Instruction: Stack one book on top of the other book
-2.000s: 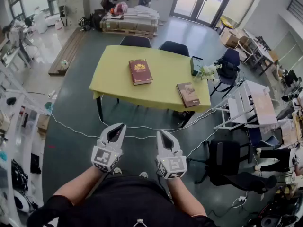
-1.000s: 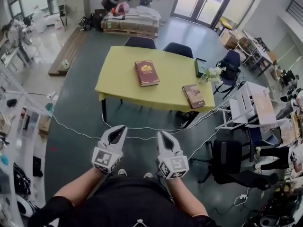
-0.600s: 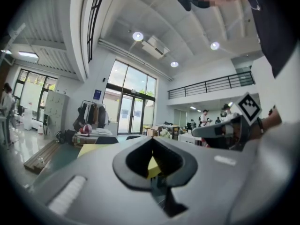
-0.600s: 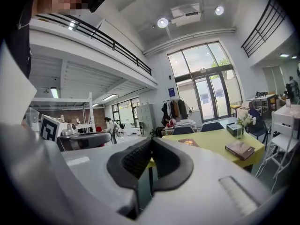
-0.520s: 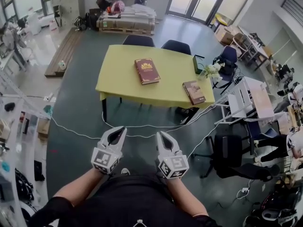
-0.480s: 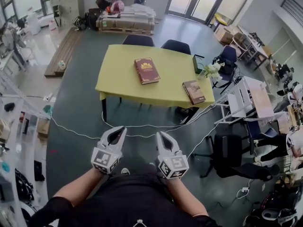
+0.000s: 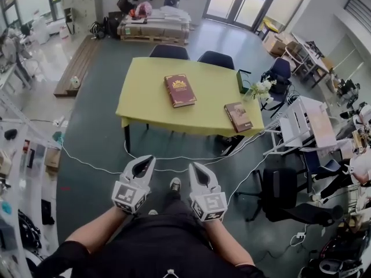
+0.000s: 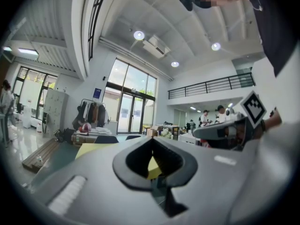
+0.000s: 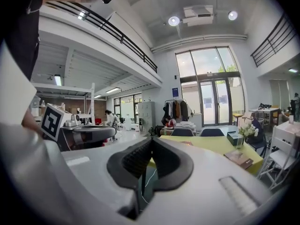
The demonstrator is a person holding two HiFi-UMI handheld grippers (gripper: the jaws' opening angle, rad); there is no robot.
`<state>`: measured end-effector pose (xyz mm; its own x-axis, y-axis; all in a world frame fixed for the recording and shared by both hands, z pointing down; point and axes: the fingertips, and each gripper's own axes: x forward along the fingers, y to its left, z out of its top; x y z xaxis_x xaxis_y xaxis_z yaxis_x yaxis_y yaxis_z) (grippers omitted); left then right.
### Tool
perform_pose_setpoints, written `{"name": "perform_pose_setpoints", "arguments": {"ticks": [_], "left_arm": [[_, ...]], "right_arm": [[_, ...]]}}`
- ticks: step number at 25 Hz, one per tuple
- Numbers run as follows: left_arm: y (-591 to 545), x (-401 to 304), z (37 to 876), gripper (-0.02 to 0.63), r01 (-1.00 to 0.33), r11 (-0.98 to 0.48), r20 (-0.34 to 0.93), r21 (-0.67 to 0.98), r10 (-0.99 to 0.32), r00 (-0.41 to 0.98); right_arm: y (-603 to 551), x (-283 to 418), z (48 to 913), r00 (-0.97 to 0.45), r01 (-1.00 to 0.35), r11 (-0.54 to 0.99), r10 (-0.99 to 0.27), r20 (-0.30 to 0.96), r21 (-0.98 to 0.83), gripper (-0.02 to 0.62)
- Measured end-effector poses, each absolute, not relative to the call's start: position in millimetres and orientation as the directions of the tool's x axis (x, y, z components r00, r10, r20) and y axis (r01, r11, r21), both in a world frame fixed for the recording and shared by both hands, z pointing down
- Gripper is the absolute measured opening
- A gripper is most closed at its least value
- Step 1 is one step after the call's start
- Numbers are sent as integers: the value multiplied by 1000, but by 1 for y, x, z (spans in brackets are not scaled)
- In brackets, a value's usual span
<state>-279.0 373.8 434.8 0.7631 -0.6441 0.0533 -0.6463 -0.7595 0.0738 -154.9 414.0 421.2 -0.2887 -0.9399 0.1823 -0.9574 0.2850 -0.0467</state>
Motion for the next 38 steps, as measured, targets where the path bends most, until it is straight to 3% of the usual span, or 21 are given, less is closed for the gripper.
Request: {"name": "perform_pose_setpoints", "arguments": {"ticks": [26,38], "left_arm": [[189,-165,428,8,-765,-640,73,77,-761,644],[129,-146,431,8,-793,-606,90,69,-787,610]], "right_arm": [[210,-30,417,-422,-906,416,-888,182,-75,3],[139,-13,428,-462,-886,445,-870,175,-128,3]]}}
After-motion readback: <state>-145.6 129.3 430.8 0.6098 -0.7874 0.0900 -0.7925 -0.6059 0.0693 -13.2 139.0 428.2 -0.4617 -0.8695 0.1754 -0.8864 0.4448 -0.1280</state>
